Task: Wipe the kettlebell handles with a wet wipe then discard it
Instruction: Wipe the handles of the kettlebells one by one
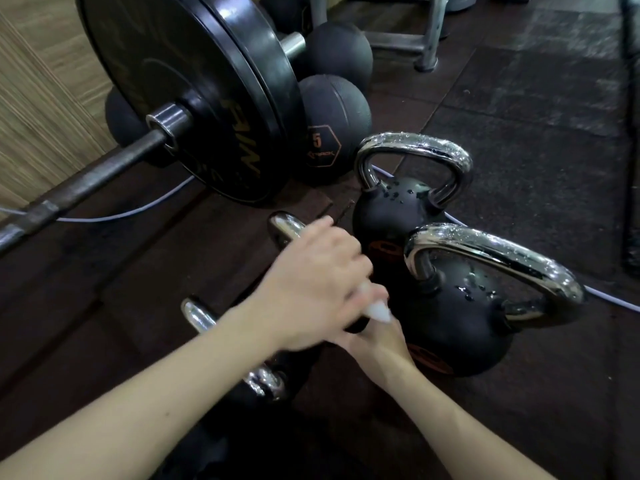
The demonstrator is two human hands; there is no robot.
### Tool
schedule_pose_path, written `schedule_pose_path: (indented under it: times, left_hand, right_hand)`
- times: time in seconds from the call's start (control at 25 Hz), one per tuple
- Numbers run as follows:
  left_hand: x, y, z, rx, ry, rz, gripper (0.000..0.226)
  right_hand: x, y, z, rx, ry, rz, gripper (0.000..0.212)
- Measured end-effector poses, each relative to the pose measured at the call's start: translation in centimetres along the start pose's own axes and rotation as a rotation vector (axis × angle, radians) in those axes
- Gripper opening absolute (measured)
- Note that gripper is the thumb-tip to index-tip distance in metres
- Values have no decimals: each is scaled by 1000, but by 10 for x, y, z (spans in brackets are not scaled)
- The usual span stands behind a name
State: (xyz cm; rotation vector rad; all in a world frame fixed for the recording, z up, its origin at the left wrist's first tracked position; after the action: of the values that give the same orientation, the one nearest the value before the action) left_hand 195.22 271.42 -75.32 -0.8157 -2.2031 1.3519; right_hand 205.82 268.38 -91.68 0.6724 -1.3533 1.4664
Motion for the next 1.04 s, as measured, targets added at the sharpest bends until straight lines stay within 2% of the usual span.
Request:
schedule_pose_path:
  times: [0.08, 0.12, 0.2, 0.24, 0.28, 0.32, 0.4, 0.48, 0.56, 0.6, 0.68, 0.76, 0.84, 0.92, 0.96, 1.04]
  left_hand:
    - [46, -2, -9, 22, -323, 107, 45]
    - [73, 0, -7, -6, -607, 276, 46]
    - [108, 17, 12, -105, -1265, 769, 59]
    - [111, 29, 24, -97, -1508, 974, 60]
    - [113, 39, 29, -85, -1609, 1087, 55]
    - [116, 45, 31, -84, -1627, 1107, 51]
    - [120, 42, 28, -50, -1456, 883, 44]
    - [111, 25, 17, -80, -1075, 585, 37]
    - [69, 6, 3, -120, -528, 279, 39]
    - [41, 4, 3, -100, -323, 120, 42]
    - [-9, 10, 7, -73, -22, -94, 41]
    - [-27, 10, 7, -38, 135, -116, 37]
    - [-5, 3, 3, -68, 135, -28, 34]
    - [42, 2, -6, -75, -61, 95, 37]
    - [69, 2, -6, -69, -281, 201, 40]
    - [110, 12, 10, -48, -922, 572, 48]
  right_hand:
    - [1, 1, -2, -29, 18, -6, 108]
    - [4, 1, 0, -23, 18, -20, 110]
    - [3, 0, -1, -13, 32, -30, 110]
    - [2, -1, 0, -8, 39, -31, 110]
    - [1, -1, 0, 2, 38, -43, 110]
    - [2, -2, 1, -3, 37, -25, 110]
    - [0, -1, 0, -6, 55, -10, 110]
    - [3, -2, 0, -19, 41, -10, 110]
    - [5, -4, 1, -27, 27, 0, 109]
    - [7, -5, 1, -24, 33, -2, 106]
    - [4, -6, 0, -4, 49, -37, 89]
    - [7, -5, 0, 12, 29, -25, 77]
    - [7, -3, 0, -3, 5, 2, 93]
    - [6, -3, -1, -19, 26, 0, 106]
    - [7, -3, 0, -16, 32, -9, 108]
    - [6, -4, 1, -5, 33, -16, 110]
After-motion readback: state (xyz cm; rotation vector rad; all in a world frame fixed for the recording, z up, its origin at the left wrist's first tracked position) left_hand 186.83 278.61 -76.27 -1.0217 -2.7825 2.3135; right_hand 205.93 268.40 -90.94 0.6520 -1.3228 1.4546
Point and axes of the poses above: each hand's wrist, its own z-axis away from the middle knuckle, its own y-axis out of the palm, x = y × z, the point moved 6 cm from there along -z, towards the middle knuckle, and after that the axes turned 13 degrees about -x, right-handed, at the moved point
